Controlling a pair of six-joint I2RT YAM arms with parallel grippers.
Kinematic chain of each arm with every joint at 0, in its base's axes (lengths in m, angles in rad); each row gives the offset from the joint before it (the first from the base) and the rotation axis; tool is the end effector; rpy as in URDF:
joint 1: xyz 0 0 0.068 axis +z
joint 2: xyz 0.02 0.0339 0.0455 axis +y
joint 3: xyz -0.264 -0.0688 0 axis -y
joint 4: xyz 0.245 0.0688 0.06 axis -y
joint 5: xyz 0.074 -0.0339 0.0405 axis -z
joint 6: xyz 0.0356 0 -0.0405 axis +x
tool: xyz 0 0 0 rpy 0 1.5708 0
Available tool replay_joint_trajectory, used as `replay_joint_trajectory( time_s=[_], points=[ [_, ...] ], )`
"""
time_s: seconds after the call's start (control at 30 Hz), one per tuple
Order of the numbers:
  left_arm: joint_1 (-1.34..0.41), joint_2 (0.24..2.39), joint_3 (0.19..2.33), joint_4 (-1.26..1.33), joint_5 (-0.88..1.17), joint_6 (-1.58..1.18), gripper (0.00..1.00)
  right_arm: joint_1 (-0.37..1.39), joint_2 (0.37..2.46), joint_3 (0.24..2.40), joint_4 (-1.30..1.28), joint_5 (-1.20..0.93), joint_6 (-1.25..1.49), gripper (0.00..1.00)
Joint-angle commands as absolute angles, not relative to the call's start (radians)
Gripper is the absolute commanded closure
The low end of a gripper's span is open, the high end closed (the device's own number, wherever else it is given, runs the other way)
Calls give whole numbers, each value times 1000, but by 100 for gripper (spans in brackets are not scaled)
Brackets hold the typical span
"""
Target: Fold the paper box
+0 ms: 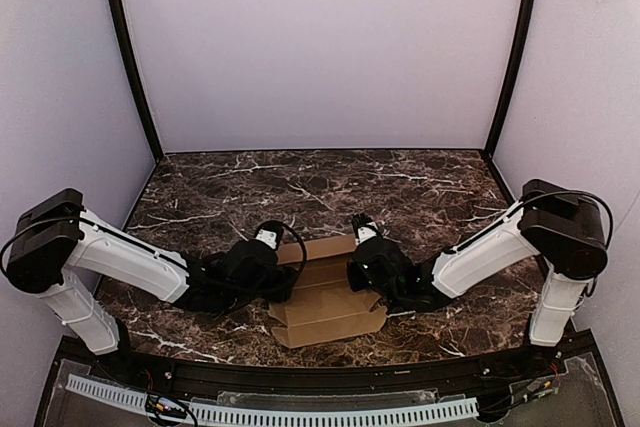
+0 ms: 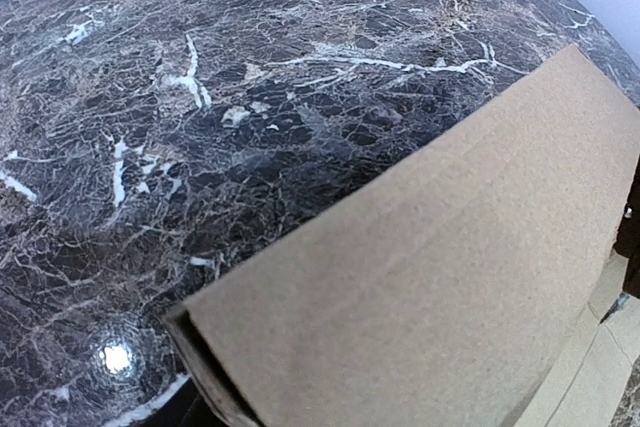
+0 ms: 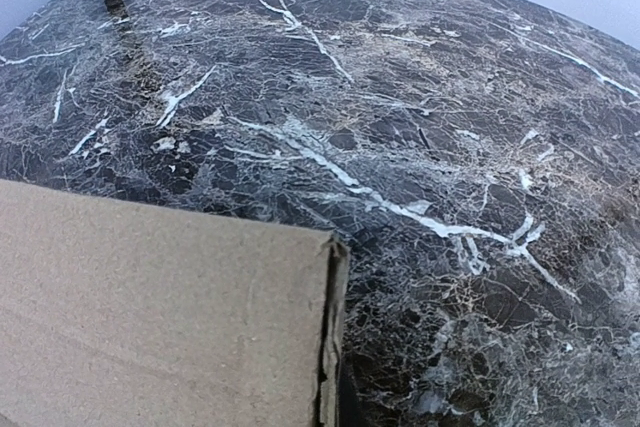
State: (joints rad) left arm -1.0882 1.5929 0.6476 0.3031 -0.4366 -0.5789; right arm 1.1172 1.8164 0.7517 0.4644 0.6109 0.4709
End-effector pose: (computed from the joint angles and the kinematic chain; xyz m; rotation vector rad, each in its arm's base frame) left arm 0.1540 -0.2614 0.1503 0.3134 2.1616 -0.4811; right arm 0.1676 0.2972 0.1261 -0.3260 2.0410 0.3161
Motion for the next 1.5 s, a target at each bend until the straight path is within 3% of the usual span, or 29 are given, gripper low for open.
replay_joint_trajectory(
  time_s=[0.0,0.1,0.2,0.27,0.83,1.1,1.33,1.4,1.47],
  points=[
    [-1099,1588,648,360,-367,-557,38,1130,1821,787,504,577,478,100],
    [-1099,1571,643,348,-367,-546,32,1130,1824,794,484,591,479,100],
    [-1099,1539,631,335,-340,-529,4,1130,1829,815,441,603,471,100],
    [-1100,1514,625,319,-312,-519,2,1129,1835,836,405,612,457,100],
    [-1099,1198,644,-63,-192,-368,1,1105,1771,768,466,498,172,100],
    [-1098,1149,698,-35,-189,-258,1,1088,1716,663,613,230,6,100],
    [-1087,1243,781,33,-196,-186,2,1085,1715,626,685,105,-30,100],
    [-1079,1279,788,63,-162,-180,6,1086,1715,614,709,98,-31,100],
    [-1067,1317,795,91,-131,-183,18,1086,1716,611,713,98,-29,100]
  ],
)
